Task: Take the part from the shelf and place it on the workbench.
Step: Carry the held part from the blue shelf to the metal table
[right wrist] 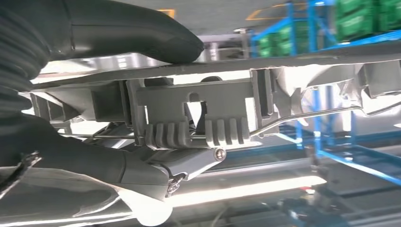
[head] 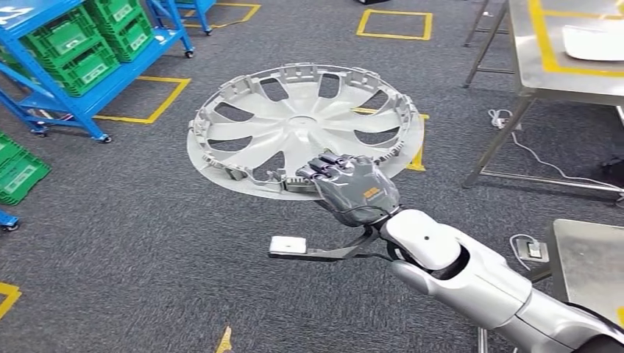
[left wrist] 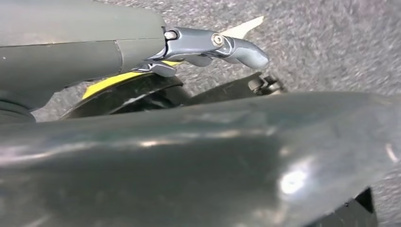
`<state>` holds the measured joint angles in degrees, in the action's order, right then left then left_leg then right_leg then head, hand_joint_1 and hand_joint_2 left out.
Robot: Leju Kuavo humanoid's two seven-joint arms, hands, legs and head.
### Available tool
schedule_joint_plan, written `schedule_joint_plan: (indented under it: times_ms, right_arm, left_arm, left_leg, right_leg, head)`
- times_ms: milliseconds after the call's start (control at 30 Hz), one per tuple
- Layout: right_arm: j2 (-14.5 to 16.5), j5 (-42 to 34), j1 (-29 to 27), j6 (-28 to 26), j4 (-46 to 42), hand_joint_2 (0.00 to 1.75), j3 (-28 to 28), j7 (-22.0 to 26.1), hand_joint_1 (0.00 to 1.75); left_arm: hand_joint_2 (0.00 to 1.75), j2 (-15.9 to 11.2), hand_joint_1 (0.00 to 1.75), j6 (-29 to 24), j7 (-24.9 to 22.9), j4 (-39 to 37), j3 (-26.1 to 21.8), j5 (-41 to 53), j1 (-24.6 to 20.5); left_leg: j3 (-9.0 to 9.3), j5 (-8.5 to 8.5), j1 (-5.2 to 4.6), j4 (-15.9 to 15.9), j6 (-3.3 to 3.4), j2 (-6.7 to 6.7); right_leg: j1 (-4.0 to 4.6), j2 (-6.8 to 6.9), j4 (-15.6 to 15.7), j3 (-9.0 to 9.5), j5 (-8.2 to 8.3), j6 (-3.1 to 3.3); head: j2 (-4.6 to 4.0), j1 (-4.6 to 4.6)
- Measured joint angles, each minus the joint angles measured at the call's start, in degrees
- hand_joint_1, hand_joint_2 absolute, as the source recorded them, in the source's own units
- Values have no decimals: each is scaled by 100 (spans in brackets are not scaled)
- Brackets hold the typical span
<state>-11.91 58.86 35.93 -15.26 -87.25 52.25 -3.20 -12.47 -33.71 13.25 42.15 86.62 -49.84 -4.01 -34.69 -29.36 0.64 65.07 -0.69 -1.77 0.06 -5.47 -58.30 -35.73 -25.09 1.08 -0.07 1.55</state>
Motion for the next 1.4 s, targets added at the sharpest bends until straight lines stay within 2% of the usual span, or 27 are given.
schedule_joint_plan:
  times_ms: [33, 100, 167, 233, 300, 367, 400, 433, 467, 533, 600, 667, 733, 800, 833, 867, 900, 933, 967, 1033, 1100, 1167, 1200, 1267, 1333, 1367, 1400]
  right_arm:
    - [-2, 26, 0, 9, -3, 175, -1, -19, 175]
    - [-17, 87, -14, 27, -31, 175, -16, -67, 175]
    - [-66, 135, -80, 35, -79, 175, -62, -114, 175]
    - [-134, 187, -151, 36, -118, 175, -124, -152, 175]
    - [-181, 243, -203, 34, -139, 175, -178, -163, 175]
    - [-214, 272, -274, 31, -145, 175, -216, -157, 175]
    - [-228, 278, -304, 30, -147, 175, -227, -157, 175]
    - [-246, 278, -323, 29, -147, 175, -235, -158, 175]
    - [-263, 278, -330, 29, -147, 175, -242, -160, 175]
    - [-290, 298, -337, 27, -162, 175, -272, -174, 175]
    - [-307, 372, -380, 26, -228, 175, -335, -224, 175]
    - [-350, 477, -475, 27, -345, 175, -438, -289, 175]
    - [-410, 570, -596, 27, -475, 175, -579, -328, 175]
    - [-461, 670, -725, 21, -592, 175, -729, -345, 175]
    - [-486, 731, -794, 10, -641, 175, -802, -349, 175]
    - [-518, 799, -871, -6, -682, 175, -866, -351, 175]
    - [-556, 864, -952, -27, -721, 175, -932, -352, 175]
    - [-593, 920, -1032, -49, -759, 175, -998, -354, 175]
    - [-627, 965, -1108, -69, -799, 175, -1063, -355, 175]
    - [-667, 1045, -1247, -111, -889, 175, -1192, -355, 175]
    - [-694, 1142, -1378, -159, -987, 175, -1305, -355, 175]
    - [-754, 1224, -1534, -193, -1107, 175, -1408, -368, 175]
    - [-797, 1251, -1627, -203, -1168, 175, -1463, -376, 175]
    - [-867, 1285, -1778, -225, -1263, 175, -1563, -384, 175]
    - [-896, 1315, -1871, -245, -1311, 175, -1634, -386, 175]
    - [-908, 1338, -1919, -255, -1332, 175, -1662, -390, 175]
    - [-924, 1366, -1986, -264, -1358, 175, -1691, -396, 175]
  left_arm:
    - [0, 3, 0, 18, -31, -9, 0, 29, -4]
    - [0, 9, 0, 59, -107, -19, 0, 111, -16]
    - [0, 21, 0, 110, -179, -22, -1, 222, -39]
    - [0, 36, 0, 169, -239, -41, 2, 366, -52]
    - [0, 53, 0, 224, -280, -85, 7, 498, -42]
    - [0, 69, 0, 252, -296, -139, 10, 554, -34]
    - [0, 74, 0, 257, -298, -161, 10, 561, -34]
    - [0, 81, 0, 261, -299, -180, 10, 568, -36]
    - [0, 92, 0, 264, -299, -194, 10, 581, -37]
    - [0, 108, 0, 267, -310, -222, 11, 678, -44]
    - [0, 117, 0, 254, -398, -240, 16, 914, -75]
    - [0, 121, 0, 231, -551, -226, 21, 1236, -134]
    - [0, 120, 0, 236, -677, -196, 20, 1583, -192]
    - [0, 119, 0, 289, -760, -172, 4, 1926, -222]
    - [0, 119, 0, 340, -790, -164, -16, 2102, -224]
    - [0, 117, 0, 405, -813, -160, -48, 2272, -224]
    - [0, 115, 0, 483, -829, -158, -93, 2442, -223]
    - [0, 113, 0, 565, -840, -157, -147, 2594, -224]
    - [0, 111, 0, 654, -844, -156, -209, 2727, -227]
    - [0, 113, 0, 858, -846, -157, -349, 2980, -231]
    - [0, 126, 0, 1055, -850, -160, -505, 3233, -240]
    - [0, 157, 0, 1224, -858, -166, -655, 3447, -264]
    - [0, 180, 0, 1304, -865, -175, -731, 3536, -279]
    - [0, 251, 0, 1444, -872, -202, -896, 3699, -297]
    - [0, 318, 0, 1555, -877, -245, -1039, 3826, -302]
    - [0, 343, 0, 1611, -884, -273, -1096, 3889, -301]
    - [0, 368, 0, 1672, -892, -309, -1150, 3965, -302]
  left_leg:
    - [126, 136, 10, -324, 20, -125]
    - [229, 158, 7, -614, 46, -265]
    - [259, 152, -1, -708, 82, -151]
    - [291, 189, 14, -778, 142, -8]
    - [304, 200, 9, -805, 176, 155]
    - [307, 189, -3, -801, 179, 329]
    - [311, 179, -5, -800, 174, 412]
    - [319, 167, -5, -797, 165, 490]
    - [331, 151, -4, -794, 147, 561]
    - [350, 113, -27, -779, 91, 689]
    - [364, 90, -54, -764, 35, 794]
    - [389, 66, -48, -764, -14, 870]
    - [347, -96, -18, -591, -60, 692]
    - [77, -449, -1, 48, -71, 373]
    - [-122, -617, -3, 465, -63, 286]
    - [-290, -711, -7, 799, -50, 240]
    - [-379, -691, -12, 947, -28, 217]
    - [-370, -556, -20, 873, 3, 196]
    - [-266, -335, -30, 592, 40, 149]
    - [27, 74, -41, -148, 119, -131]
    - [200, 178, -51, -569, 170, -342]
    - [244, 147, -59, -683, 193, -263]
    - [267, 161, -52, -744, 202, -185]
    - [314, 211, -35, -856, 220, -22]
    - [328, 221, -44, -882, 238, 160]
    - [327, 212, -47, -879, 236, 259]
    - [330, 201, -44, -877, 231, 352]
  right_leg:
    - [-5, -82, -11, -14, 6, -17]
    - [-35, -217, -25, -87, 39, -85]
    - [-65, -296, -19, -160, 64, -165]
    - [-47, -40, -220, -293, -71, -216]
    - [-37, 354, -873, -617, -403, -256]
    - [-64, 497, -1520, -930, -624, -302]
    - [-79, 522, -1582, -956, -594, -317]
    - [-92, 552, -1406, -856, -468, -328]
    - [-99, 623, -1026, -645, -282, -333]
    - [-63, 836, -283, -222, -64, -297]
    - [-19, 900, -25, -79, -50, -219]
    - [-22, 775, -23, -85, -36, -149]
    - [-41, 661, -14, -69, -37, -89]
    - [-44, 536, -9, -55, -40, -39]
    - [-33, 463, -10, -53, -40, -22]
    - [-18, 380, -10, -48, -40, -12]
    - [-3, 294, -11, -40, -40, -6]
    - [9, 204, -13, -30, -40, -5]
    - [16, 115, -15, -16, -40, -5]
    - [12, -48, -22, -13, -34, -16]
    - [-21, -204, -28, -64, -5, -66]
    - [-48, -349, -10, -123, 39, -145]
    - [-45, -327, -23, -158, 28, -171]
    - [-18, -24, -315, -331, -164, -215]
    - [-24, 361, -1009, -675, -507, -262]
    - [-43, 445, -1329, -830, -624, -295]
    - [-69, 494, -1504, -912, -655, -327]
  head:
    - [0, 1]
    - [0, -6]
    - [0, -18]
    - [0, 13]
    - [0, 44]
    - [0, 48]
    - [0, 49]
    - [0, 50]
    - [0, 52]
    - [0, 46]
    - [0, 37]
    - [0, 38]
    - [0, 27]
    - [0, 5]
    - [0, -2]
    - [0, -4]
    - [0, -3]
    - [0, -3]
    - [0, -1]
    - [0, 4]
    - [0, -13]
    - [0, -32]
    - [0, -33]
    - [0, -2]
    - [0, 24]
    - [0, 25]
    - [0, 24]
